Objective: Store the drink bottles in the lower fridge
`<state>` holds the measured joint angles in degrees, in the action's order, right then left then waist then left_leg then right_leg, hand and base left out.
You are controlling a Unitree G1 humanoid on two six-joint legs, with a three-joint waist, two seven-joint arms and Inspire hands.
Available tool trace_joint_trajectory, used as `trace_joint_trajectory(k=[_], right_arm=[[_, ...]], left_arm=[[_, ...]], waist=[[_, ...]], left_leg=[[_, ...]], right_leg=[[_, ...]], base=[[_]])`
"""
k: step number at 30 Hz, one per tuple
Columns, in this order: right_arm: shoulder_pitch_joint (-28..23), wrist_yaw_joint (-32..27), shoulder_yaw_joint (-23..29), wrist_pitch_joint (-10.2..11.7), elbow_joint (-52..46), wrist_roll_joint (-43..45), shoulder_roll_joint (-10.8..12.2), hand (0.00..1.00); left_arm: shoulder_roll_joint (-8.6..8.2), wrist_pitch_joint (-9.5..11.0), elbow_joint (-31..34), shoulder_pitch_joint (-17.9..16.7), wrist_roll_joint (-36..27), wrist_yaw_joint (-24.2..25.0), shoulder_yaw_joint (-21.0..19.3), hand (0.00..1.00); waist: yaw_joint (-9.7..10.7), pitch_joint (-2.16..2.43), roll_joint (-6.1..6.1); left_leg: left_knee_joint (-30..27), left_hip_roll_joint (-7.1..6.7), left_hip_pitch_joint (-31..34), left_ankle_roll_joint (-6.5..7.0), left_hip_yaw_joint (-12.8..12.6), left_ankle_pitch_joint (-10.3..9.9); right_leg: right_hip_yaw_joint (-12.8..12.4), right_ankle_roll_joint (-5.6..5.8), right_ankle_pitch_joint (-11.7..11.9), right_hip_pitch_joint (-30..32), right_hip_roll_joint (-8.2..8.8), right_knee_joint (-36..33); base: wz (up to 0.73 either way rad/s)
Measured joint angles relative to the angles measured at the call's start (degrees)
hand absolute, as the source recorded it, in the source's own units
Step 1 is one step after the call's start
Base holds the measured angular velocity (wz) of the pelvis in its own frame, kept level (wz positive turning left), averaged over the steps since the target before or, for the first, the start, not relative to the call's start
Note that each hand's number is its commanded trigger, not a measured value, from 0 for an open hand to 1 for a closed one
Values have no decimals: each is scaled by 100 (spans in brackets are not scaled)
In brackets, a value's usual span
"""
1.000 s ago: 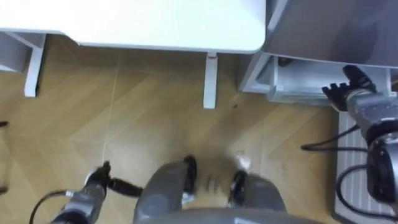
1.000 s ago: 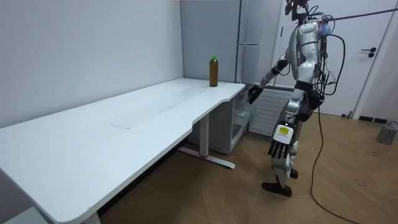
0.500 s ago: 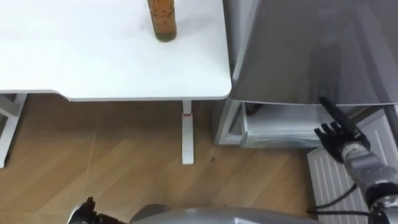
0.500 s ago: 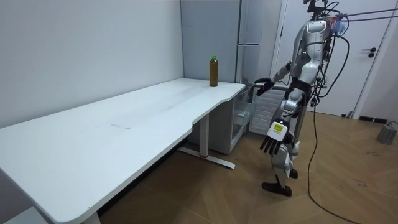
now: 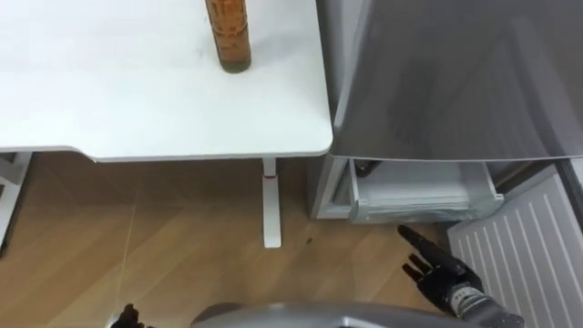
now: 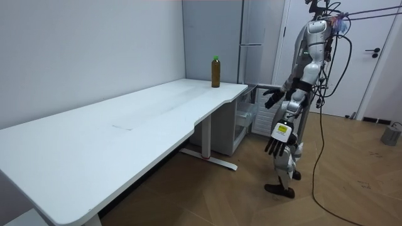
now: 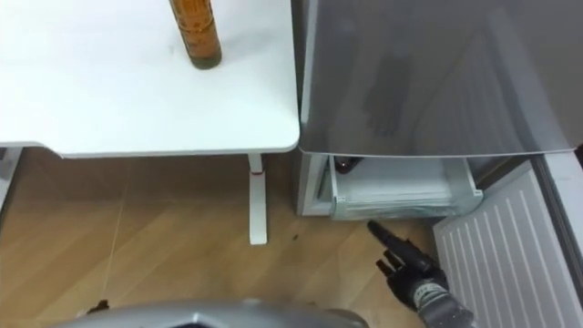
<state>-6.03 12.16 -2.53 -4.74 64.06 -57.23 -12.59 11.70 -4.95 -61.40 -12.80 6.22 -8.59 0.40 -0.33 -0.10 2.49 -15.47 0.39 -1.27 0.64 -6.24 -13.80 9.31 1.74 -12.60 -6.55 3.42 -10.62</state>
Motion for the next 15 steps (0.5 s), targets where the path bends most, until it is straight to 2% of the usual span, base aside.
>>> trace_joint_trajectory(k=[4,6,11,15], right_arm=[[-73,132,-19,-1,122,1056,5,0],[-71,172,-40,3,119,1596,17,0],[-72,143,-70,96,102,2600,122,0],[-91,51,-60,148,154,3239,155,0]], left_arm=[[-23,21,-7,12,4,-67,-41,0],[-85,26,-35,37,2,-99,-143,0],[-214,70,-53,47,4,-107,-148,0],[-221,160,-54,-20,11,-106,-247,0]], waist=[[13,-28,-21],[6,-42,-26],[-4,-41,-44],[9,-56,-43]], left_leg=[[25,6,-44,-14,-1,-10],[27,5,-35,-14,4,-11],[32,8,-49,-14,8,-13],[88,9,-144,-15,12,-12]], right_leg=[[12,-1,1,-34,-5,4],[17,-1,2,-29,-5,4],[12,-1,2,-66,-7,3],[1,-3,3,-152,-9,2]], base=[[0],[0],[0],[0]])
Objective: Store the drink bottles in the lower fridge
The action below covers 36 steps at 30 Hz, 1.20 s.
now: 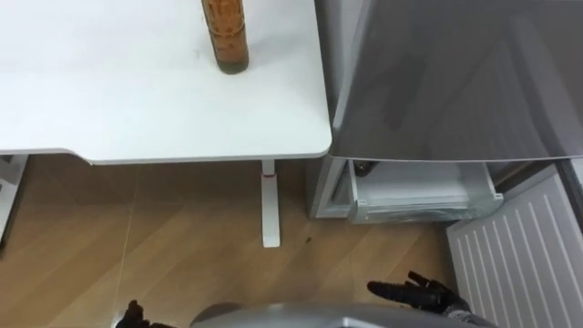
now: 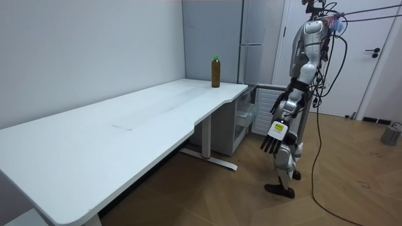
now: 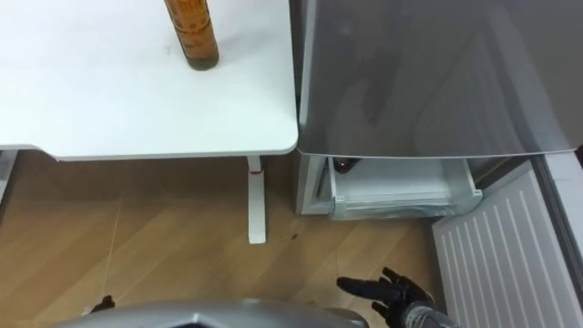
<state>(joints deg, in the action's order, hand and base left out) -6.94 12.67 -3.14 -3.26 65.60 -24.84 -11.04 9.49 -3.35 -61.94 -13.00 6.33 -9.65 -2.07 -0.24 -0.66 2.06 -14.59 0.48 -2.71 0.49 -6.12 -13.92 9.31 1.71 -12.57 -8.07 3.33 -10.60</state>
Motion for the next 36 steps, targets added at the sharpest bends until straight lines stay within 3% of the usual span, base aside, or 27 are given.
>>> trace_joint_trajectory(k=[5,9,15,20,31,36], right_arm=[[2,-148,21,22,66,827,-1,0],[-8,-255,138,5,281,839,5,0],[-129,-663,482,-63,482,637,20,0],[-116,-812,500,-170,546,939,20,0],[-57,-878,493,-166,540,992,28,0],[-62,-1076,511,-147,552,993,67,0]], left_arm=[[9,-47,-2,-56,72,29,-7,0],[5,-315,-3,-114,211,28,-58,0],[-1,-615,7,-114,689,27,-421,0],[-18,-665,-9,-25,718,26,-447,0],[-72,-659,-5,48,757,-123,-449,0],[-198,-446,0,146,-92,-376,-526,0]], waist=[[1,11,-27],[14,78,-35],[27,74,-15],[55,66,0],[157,67,-2],[150,61,-8]], left_leg=[[-22,0,12,-2,3,2],[-88,-5,-1,-2,6,3],[26,-28,-154,-4,39,2],[18,-22,-197,-6,27,0],[105,-15,-189,-5,-5,1],[104,-12,-197,-10,-17,-3]], right_leg=[[-8,-2,-1,6,-1,13],[0,-7,10,-49,-7,89],[20,0,6,-255,-5,193],[-48,0,4,-260,-8,199],[-139,1,15,-190,-25,184],[-140,1,16,-188,-29,185]], base=[[0],[2],[3],[-4],[-4],[0]])
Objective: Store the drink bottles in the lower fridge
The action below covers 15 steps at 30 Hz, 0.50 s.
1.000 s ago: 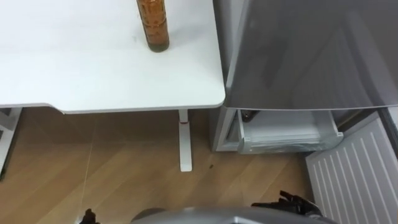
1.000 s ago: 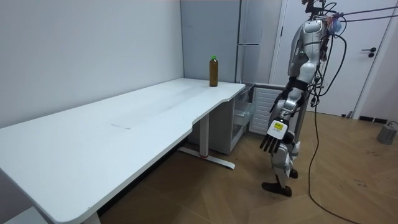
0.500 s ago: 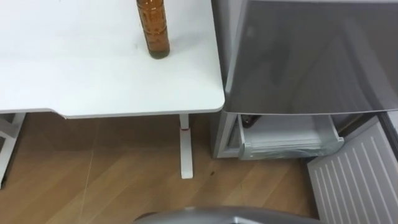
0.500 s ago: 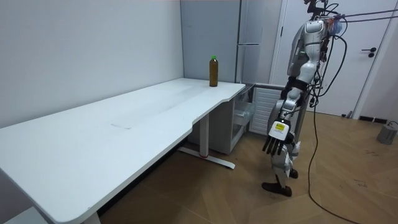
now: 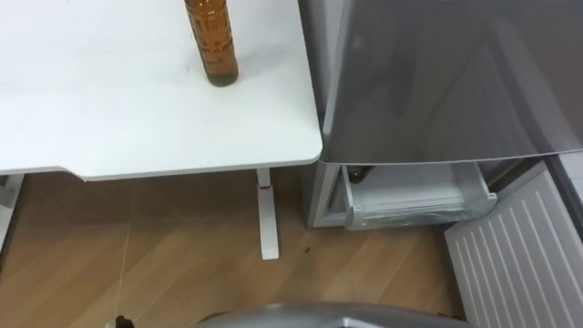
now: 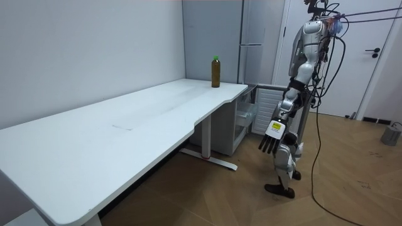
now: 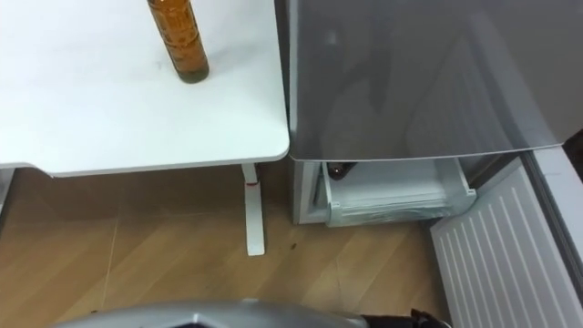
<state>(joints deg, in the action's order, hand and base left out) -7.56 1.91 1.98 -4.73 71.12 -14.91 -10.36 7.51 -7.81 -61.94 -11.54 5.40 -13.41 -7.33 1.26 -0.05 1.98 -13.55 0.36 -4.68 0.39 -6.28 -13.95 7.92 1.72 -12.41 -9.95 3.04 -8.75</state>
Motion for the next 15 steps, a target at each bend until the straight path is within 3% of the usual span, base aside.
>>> trace_joint_trajectory(k=[4,9,15], right_arm=[[-69,-91,44,21,-16,11,20,0],[-101,-245,45,16,-81,354,13,0],[-166,-254,181,21,-133,531,15,0]], left_arm=[[-30,133,-7,-10,-598,-208,-214,0],[-18,222,29,39,-1797,-709,-764,0],[8,480,643,78,-2287,-1332,-1100,0]], waist=[[-27,-1,-23],[-54,-9,-153],[-70,-9,-191]], left_leg=[[-2,19,-13,-21,0,-18],[41,18,-108,-23,-37,-18],[80,14,-110,-22,-7,-14]], right_leg=[[-17,-7,5,4,-19,-2],[-76,-12,9,-14,-21,-16],[-61,-12,9,-30,-22,-16]], base=[[-2],[-7],[0]])
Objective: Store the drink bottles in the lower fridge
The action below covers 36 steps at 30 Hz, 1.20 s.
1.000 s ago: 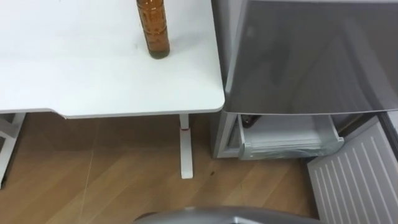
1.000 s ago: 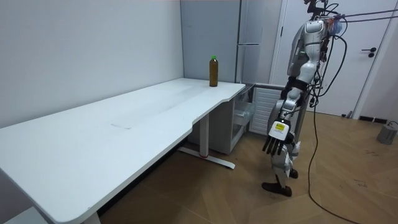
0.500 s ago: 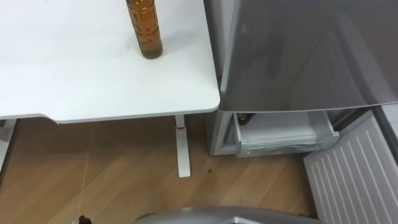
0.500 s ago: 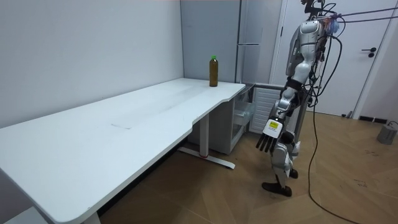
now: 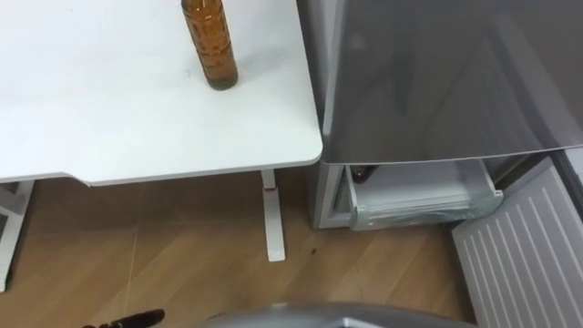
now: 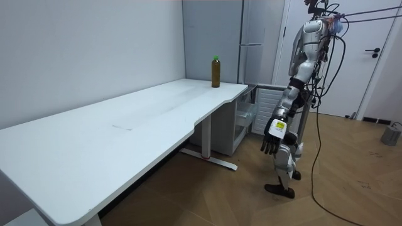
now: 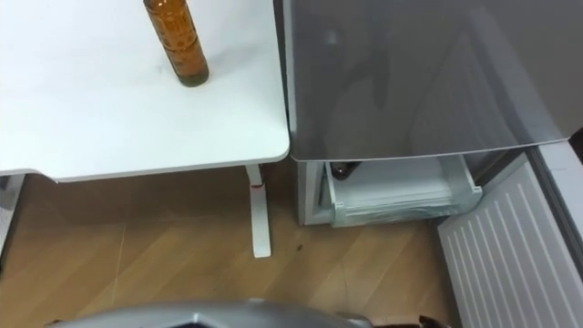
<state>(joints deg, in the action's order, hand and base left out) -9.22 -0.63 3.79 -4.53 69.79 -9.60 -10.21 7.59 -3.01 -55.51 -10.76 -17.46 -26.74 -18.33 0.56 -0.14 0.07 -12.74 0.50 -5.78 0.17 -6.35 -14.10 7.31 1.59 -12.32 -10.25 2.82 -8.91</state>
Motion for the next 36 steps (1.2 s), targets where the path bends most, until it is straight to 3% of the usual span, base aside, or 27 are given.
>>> trace_joint_trajectory(k=[1,5,12,17,24,31,36], right_arm=[[-18,-5,31,7,-32,55,-2,0],[-45,-12,135,169,-99,175,-8,0],[24,1,192,390,-129,418,61,0],[24,94,192,580,-152,379,132,0],[21,215,191,714,-117,353,144,0],[18,322,196,771,-96,344,142,0],[34,380,197,771,-46,328,141,0]], left_arm=[[1,44,116,0,-7,-88,-44,0],[8,588,848,2,-121,-727,-186,0],[4,1050,2209,-37,-33,-1465,-86,0],[8,1360,3028,-38,82,-1556,140,0],[25,1475,4144,10,233,-1306,562,0],[32,1478,4651,11,227,-959,592,0],[35,1478,4763,225,216,-510,713,0]], waist=[[-9,2,-2],[-82,5,-10],[-102,35,-46],[-101,32,-43],[-55,10,-31],[75,-20,-18],[84,-19,-14]], left_leg=[[0,0,0,0,2,0],[0,-5,-28,0,1,1],[-2,-17,-3,0,74,1],[-5,-29,9,1,123,3],[-11,-38,60,0,236,3],[-15,-38,20,1,187,4],[-32,-35,17,1,183,4]], right_leg=[[1,0,0,5,0,-1],[-11,0,0,13,2,-2],[1,0,1,21,-2,16],[4,0,0,17,-1,15],[70,0,0,18,-10,25],[53,0,0,22,-6,24],[49,0,0,23,-7,24]], base=[[0],[0],[0],[1],[6],[-2],[0]])
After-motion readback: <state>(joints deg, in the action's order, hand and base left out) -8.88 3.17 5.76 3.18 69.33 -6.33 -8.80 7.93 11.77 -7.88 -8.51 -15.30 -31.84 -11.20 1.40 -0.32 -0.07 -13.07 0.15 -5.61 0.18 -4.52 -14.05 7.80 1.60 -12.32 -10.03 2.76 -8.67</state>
